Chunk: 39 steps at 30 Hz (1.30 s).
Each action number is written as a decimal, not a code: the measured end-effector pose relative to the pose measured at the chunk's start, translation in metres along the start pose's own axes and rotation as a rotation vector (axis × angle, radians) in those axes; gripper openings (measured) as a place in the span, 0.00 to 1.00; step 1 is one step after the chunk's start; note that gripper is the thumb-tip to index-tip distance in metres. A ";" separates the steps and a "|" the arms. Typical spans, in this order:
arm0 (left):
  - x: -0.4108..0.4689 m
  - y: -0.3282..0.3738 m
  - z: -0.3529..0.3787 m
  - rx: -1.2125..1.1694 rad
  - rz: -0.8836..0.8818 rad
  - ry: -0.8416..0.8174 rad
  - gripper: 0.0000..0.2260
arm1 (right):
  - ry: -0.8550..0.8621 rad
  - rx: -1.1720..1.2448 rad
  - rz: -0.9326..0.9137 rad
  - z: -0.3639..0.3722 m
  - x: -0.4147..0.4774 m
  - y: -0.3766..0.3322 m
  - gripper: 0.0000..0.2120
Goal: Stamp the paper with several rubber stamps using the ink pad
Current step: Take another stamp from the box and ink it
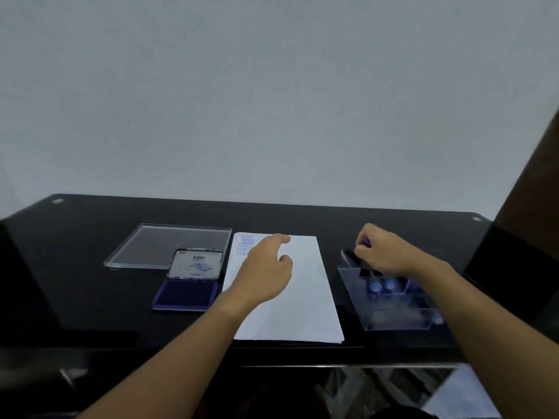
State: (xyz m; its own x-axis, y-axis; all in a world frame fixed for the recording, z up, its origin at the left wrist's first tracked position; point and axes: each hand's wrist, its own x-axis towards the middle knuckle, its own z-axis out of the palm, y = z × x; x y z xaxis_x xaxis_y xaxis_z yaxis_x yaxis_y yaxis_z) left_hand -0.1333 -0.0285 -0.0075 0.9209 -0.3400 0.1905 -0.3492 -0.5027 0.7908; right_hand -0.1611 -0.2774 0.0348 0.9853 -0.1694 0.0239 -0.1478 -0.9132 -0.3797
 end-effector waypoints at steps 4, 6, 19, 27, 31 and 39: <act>-0.008 -0.016 -0.028 0.005 -0.022 0.040 0.19 | 0.020 -0.017 -0.081 -0.003 0.003 -0.027 0.02; -0.011 -0.025 -0.044 0.023 -0.042 0.074 0.19 | 0.015 0.010 -0.115 -0.001 0.004 -0.044 0.02; -0.029 -0.091 -0.141 0.130 -0.143 0.289 0.18 | -0.087 0.048 -0.345 0.055 0.029 -0.174 0.08; -0.042 -0.127 -0.159 0.159 -0.182 0.305 0.19 | -0.180 0.057 -0.450 0.085 0.031 -0.227 0.07; -0.044 -0.145 -0.157 0.193 -0.183 0.295 0.19 | -0.202 0.084 -0.496 0.100 0.029 -0.241 0.04; -0.048 -0.182 -0.144 0.402 -0.202 0.180 0.21 | -0.243 0.054 -0.476 0.135 0.029 -0.259 0.08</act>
State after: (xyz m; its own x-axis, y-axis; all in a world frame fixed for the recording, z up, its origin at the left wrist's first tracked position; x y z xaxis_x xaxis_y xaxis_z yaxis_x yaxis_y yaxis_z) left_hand -0.0887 0.1933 -0.0767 0.9801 -0.0791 0.1823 -0.1673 -0.8235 0.5421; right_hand -0.0827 0.0041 0.0093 0.9348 0.3552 -0.0078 0.3182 -0.8467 -0.4264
